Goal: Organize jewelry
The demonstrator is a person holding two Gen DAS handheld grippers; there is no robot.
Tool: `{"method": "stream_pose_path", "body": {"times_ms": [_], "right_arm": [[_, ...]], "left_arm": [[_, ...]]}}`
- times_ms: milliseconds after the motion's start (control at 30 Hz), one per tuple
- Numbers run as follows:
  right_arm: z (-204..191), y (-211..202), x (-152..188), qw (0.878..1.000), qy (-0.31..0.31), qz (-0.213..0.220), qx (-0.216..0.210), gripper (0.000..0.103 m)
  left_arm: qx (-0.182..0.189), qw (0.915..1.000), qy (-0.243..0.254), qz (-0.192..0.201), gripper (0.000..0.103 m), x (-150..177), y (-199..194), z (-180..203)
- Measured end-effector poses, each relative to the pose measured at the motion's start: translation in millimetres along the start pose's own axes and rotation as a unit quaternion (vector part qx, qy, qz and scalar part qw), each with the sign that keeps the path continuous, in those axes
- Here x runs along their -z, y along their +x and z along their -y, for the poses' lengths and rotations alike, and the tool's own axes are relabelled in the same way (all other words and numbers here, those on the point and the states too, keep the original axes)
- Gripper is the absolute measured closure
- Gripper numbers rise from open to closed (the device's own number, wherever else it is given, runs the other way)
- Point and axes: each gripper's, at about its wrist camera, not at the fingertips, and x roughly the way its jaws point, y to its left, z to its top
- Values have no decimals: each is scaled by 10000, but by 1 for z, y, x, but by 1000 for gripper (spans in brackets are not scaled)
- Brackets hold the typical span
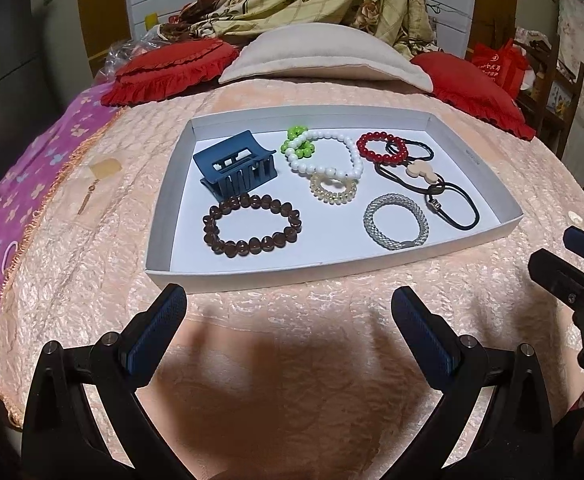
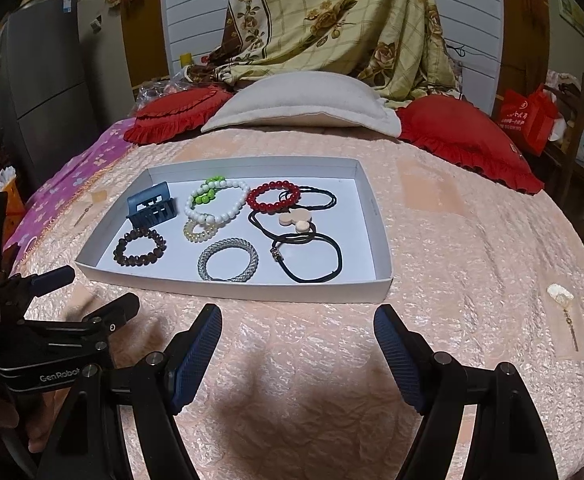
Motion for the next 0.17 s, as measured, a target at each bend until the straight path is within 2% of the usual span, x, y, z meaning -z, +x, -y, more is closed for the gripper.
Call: {"method": "stream_pose_path", "body": {"times_ms": [100,167], "right_arm": [[0,1,0,10000,-23,-12,4,27],[0,1,1,10000,-32,-16,7,27]], "left_arm": [[-168,9998,-11,137,0,0,-4,0],[-148,9998,-42,139,0,0,-4,-2]]}}
